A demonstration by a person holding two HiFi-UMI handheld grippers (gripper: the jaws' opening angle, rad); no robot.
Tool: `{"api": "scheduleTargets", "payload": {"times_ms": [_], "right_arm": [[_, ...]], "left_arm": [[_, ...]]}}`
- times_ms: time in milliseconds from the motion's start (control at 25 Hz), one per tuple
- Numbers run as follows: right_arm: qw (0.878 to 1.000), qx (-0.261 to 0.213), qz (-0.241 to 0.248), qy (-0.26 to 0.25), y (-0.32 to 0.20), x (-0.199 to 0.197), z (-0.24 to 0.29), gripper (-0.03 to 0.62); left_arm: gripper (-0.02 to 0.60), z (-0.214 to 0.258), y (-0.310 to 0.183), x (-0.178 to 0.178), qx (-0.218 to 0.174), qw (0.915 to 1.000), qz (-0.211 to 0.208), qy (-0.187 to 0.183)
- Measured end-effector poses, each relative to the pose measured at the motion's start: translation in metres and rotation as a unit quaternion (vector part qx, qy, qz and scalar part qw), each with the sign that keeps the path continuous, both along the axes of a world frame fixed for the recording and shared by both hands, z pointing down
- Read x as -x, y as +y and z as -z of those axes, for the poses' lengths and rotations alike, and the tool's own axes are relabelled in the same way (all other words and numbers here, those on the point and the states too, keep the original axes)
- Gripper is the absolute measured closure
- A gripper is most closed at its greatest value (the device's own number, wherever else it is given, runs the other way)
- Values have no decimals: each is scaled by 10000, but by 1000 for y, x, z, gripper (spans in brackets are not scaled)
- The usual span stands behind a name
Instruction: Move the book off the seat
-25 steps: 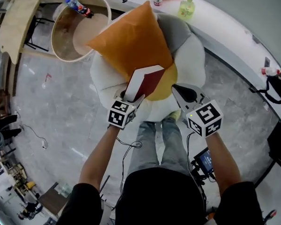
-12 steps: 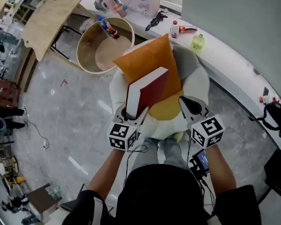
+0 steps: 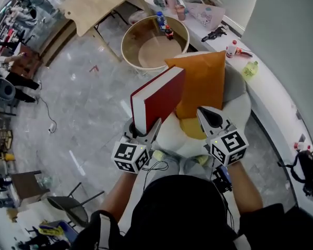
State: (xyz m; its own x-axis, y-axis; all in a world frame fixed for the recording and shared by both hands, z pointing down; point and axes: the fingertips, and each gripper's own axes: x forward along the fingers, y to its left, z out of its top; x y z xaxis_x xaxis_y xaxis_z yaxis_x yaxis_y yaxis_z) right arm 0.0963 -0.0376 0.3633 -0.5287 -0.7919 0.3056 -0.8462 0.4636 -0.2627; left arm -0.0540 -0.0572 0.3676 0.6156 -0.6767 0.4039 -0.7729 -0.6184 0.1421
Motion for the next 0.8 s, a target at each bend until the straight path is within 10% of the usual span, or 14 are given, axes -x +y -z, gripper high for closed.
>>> {"api": "scheduleTargets", "payload": {"times_ms": [400, 800], "right_arm": [[9909, -195, 1325, 133, -18, 136, 33, 588], [9872, -218, 1557, 278, -50, 242, 33, 588]], "left_arm": [[334, 58, 18, 145, -668, 9889, 1321, 158], [334, 91, 18, 291, -1235, 9669, 2229, 154]]}}
